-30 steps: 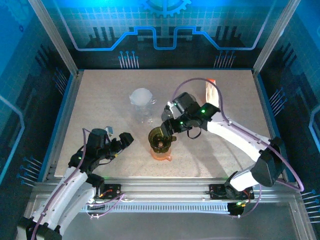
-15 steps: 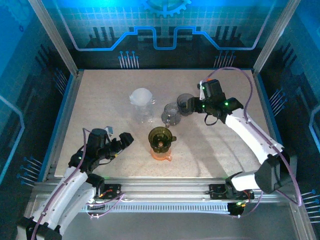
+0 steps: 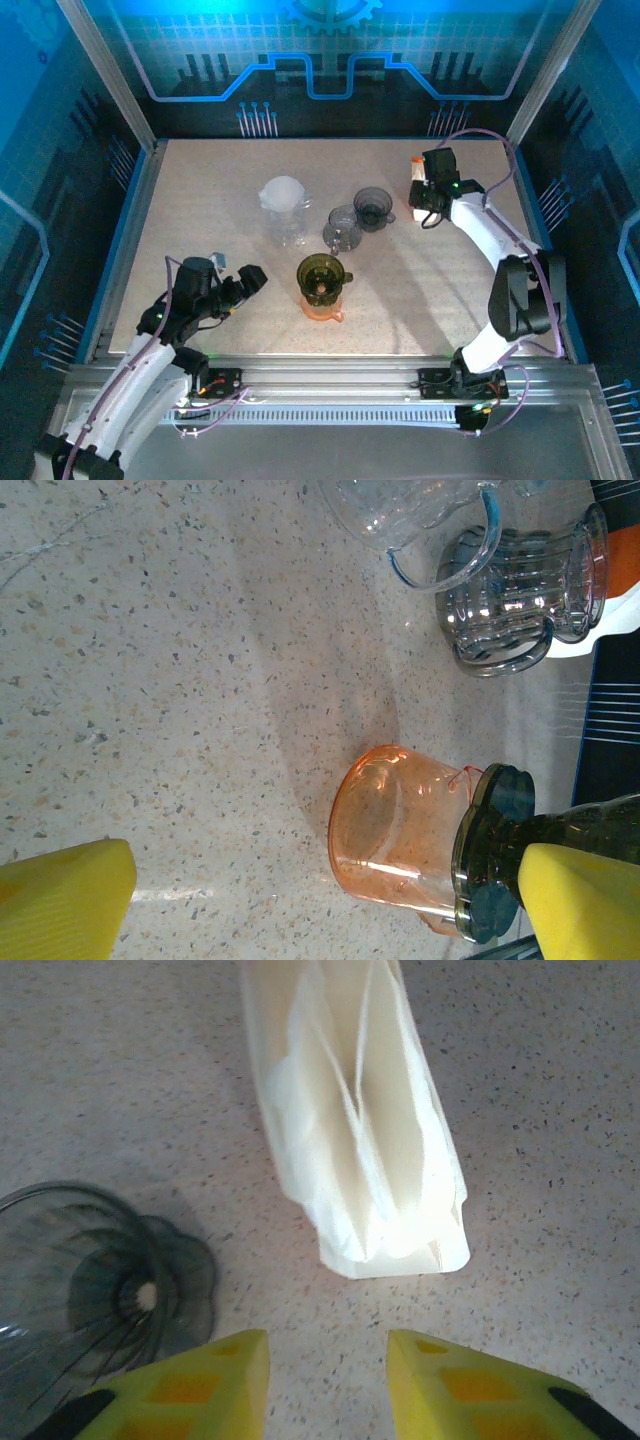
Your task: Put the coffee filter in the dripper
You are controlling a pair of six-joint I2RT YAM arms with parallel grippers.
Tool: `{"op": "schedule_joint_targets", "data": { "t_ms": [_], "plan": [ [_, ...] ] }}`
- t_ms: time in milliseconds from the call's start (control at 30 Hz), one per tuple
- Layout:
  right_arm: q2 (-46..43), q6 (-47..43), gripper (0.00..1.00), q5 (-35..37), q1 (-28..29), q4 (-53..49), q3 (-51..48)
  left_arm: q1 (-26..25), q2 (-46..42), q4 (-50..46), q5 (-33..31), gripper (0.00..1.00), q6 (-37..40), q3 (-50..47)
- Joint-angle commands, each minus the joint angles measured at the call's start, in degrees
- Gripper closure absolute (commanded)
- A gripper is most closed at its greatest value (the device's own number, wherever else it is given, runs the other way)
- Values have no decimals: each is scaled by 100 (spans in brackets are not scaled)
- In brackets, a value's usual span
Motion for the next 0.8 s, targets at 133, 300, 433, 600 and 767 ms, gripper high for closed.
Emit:
{"op": "schedule_joint_targets", "data": {
  "t_ms": [133,300,433,600,767],
  "plan": [
    [771,365,72,160,-200,63,883,70,-26,37,124,1,86,-111],
    [987,630,73,115,-230,403,1035,78,-22,26,117,1,102,-116],
    [1373,473,78,175,-243,117,1578,87,-5,11,116,1,127,-105],
    [1744,121,82,240,-290,-96,2050,105,-4,-53,102,1,157,-85],
    [2068,-97,83,121,-382,-247,2434,129,14,-45,96,1,158,-75]
  ]
}}
